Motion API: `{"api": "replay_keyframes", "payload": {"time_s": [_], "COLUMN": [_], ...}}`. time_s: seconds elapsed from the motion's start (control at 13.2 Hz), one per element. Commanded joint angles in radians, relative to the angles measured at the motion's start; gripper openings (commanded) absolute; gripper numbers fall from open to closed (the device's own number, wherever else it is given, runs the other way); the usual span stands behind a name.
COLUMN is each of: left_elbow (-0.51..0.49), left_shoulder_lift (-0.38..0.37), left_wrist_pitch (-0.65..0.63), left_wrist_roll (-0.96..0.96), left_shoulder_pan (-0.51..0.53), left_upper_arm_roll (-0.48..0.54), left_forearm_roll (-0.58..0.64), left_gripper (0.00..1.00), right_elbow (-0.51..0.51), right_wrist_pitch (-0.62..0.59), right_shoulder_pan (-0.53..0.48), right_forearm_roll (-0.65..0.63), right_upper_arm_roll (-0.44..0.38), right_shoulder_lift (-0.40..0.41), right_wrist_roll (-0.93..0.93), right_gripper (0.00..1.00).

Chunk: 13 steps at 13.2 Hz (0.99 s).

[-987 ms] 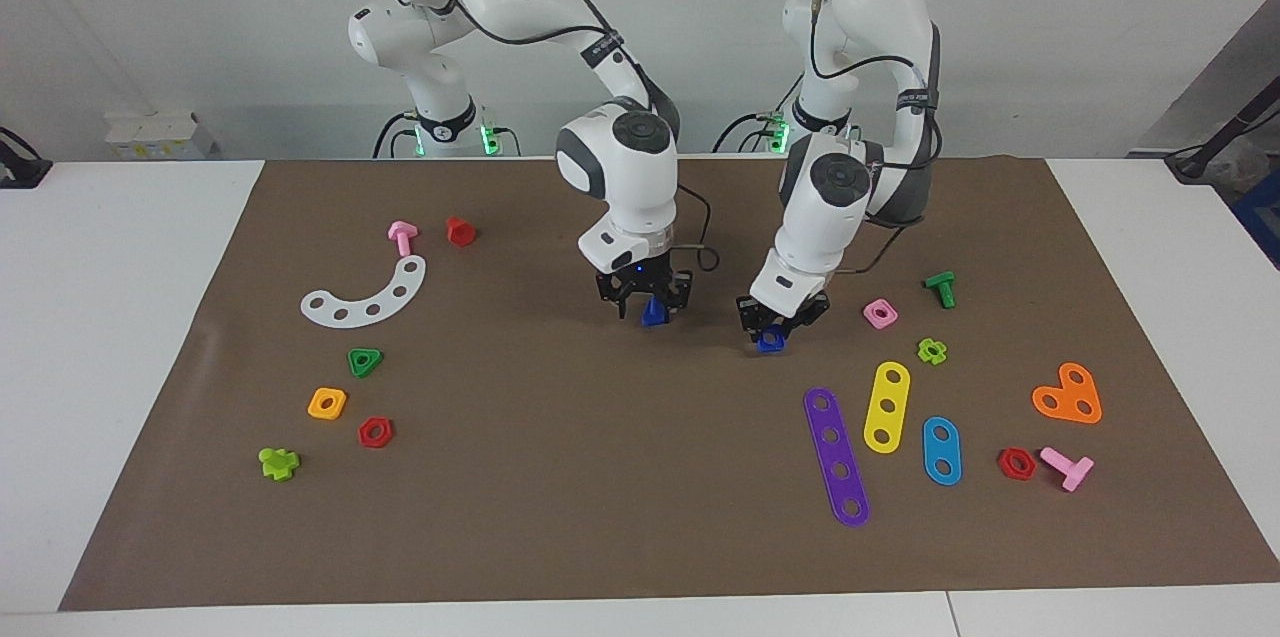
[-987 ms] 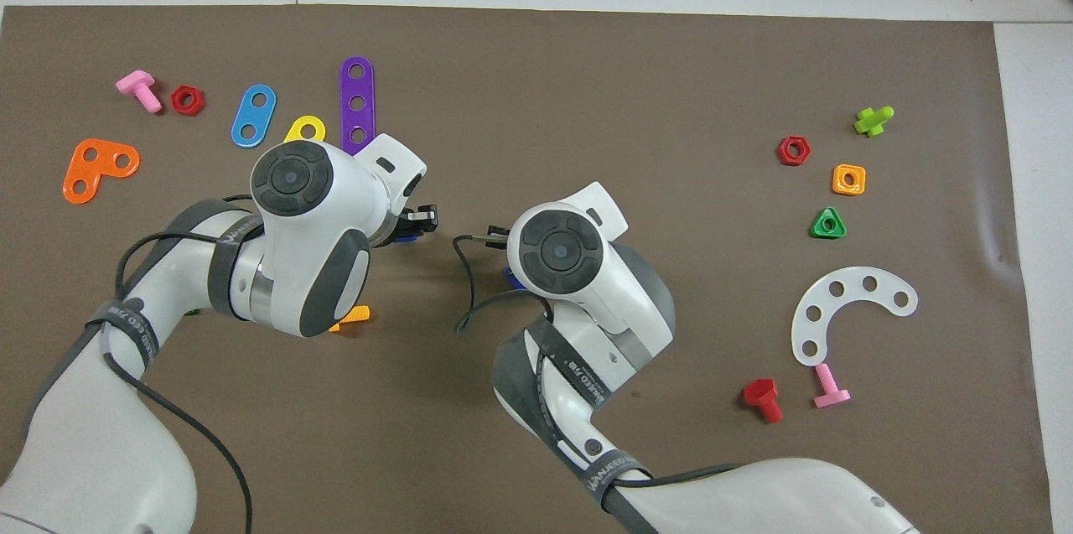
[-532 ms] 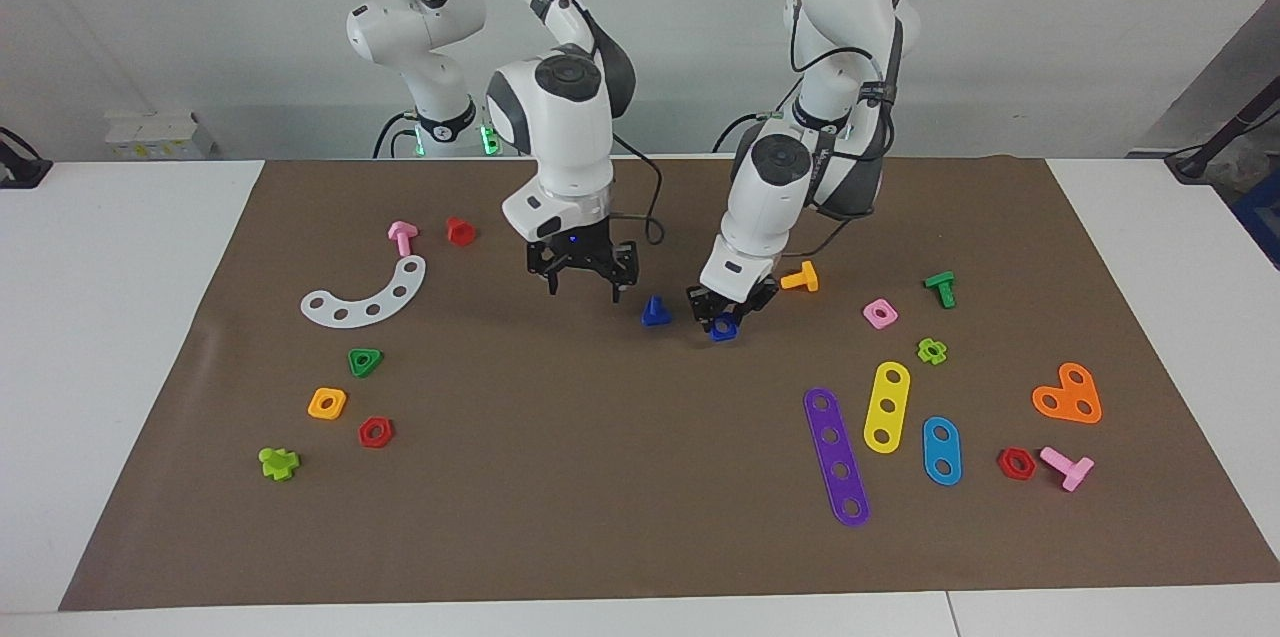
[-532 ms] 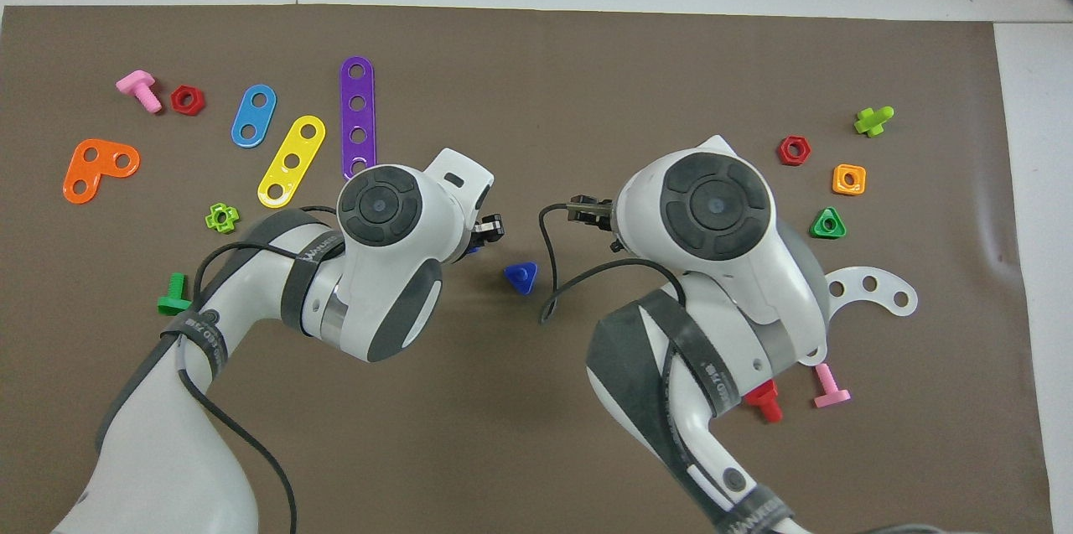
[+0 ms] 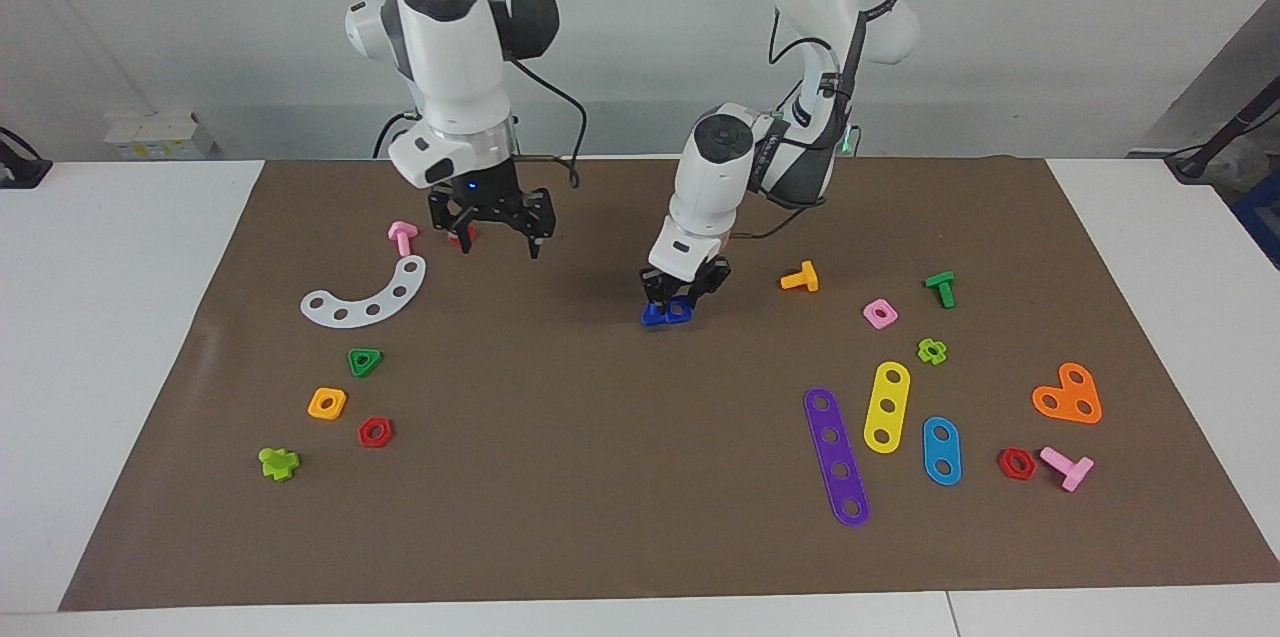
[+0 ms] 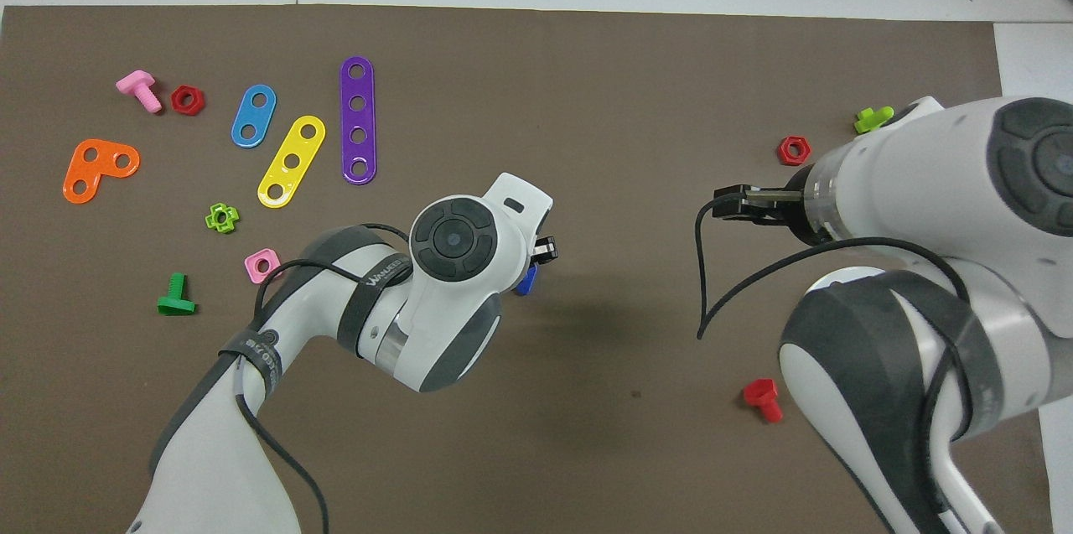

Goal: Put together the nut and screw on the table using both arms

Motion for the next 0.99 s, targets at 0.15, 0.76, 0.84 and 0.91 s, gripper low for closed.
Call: {"api": "replay_keyframes", "payload": {"time_s": [0.15,0.76,0.84,0.91], "left_elbow": [0.024,-0.038,-0.045,-0.048], "left_shoulder_lift": [0.015,0.016,0.016,0.016], "left_wrist_pitch": [-0.064,0.045,0.048,0.051], "left_wrist_roll": [-0.010,-0.008,-0.007,-0.002], "left_shoulder_pan": [-0.044,-0.055,-0.053,-0.052], "left_upper_arm_roll": [0.016,0.017,0.017,0.017], "left_forearm_roll": [-0.026,-0.024,-0.024,-0.024], "left_gripper": [0.00,0.00,0.00,0.00], "right_elbow": [-0.021,0.100,0.131,0.166], "right_wrist_pitch": [-0.058,-0.174,-0.197,-0.223], "right_shoulder_pan": [-0.046,-0.141,-0.153,-0.168], "right_forearm_roll": [0.022,0.062,0.062,0.062], "right_upper_arm_roll": [0.010,-0.001,-0.001,0.000], "right_shoulder_lift": [-0.047,-0.062,-0.050,-0.038], "right_wrist_roll": [-0.084,-0.186,-0.187,-0.198], "right_gripper": [0.98,0.99,0.99,0.99]}}
